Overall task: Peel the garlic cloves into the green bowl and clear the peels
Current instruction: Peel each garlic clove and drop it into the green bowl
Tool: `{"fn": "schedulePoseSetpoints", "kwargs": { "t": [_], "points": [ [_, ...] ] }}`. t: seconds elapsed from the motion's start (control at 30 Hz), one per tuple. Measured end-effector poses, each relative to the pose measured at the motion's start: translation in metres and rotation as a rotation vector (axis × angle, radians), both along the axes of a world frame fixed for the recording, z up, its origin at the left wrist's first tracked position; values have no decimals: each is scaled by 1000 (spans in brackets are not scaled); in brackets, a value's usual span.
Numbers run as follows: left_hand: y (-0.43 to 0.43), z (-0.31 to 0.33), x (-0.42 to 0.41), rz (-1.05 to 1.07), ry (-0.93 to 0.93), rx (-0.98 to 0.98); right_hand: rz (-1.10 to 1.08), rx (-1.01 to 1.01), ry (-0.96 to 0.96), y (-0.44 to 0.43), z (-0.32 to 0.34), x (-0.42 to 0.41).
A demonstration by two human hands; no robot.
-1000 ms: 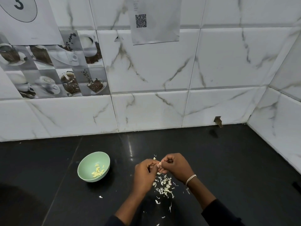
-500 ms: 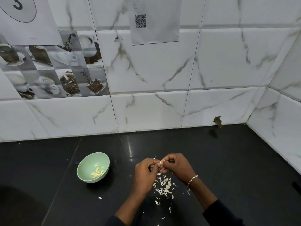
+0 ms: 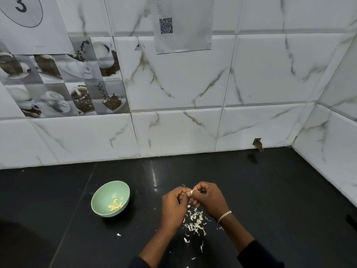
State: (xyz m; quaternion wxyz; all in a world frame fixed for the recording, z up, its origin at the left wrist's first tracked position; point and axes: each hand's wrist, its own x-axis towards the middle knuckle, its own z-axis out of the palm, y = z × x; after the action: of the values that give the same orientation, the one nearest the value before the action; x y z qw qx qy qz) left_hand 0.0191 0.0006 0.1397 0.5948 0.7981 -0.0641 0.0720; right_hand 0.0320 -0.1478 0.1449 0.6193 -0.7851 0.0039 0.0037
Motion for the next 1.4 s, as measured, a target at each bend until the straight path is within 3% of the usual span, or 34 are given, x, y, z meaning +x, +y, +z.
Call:
{"fn": "schedulePoseSetpoints", "kwargs": {
  "t": [0.5, 0.83, 1.4],
  "points": [
    [12, 4, 5, -224, 183, -238, 70, 14, 32, -8, 4, -2],
    [10, 6, 5, -252, 217, -361, 116, 132, 93, -6, 5, -6],
    [12, 4, 9, -211, 357, -533, 124, 90, 87, -5, 5, -1]
  ]
}}
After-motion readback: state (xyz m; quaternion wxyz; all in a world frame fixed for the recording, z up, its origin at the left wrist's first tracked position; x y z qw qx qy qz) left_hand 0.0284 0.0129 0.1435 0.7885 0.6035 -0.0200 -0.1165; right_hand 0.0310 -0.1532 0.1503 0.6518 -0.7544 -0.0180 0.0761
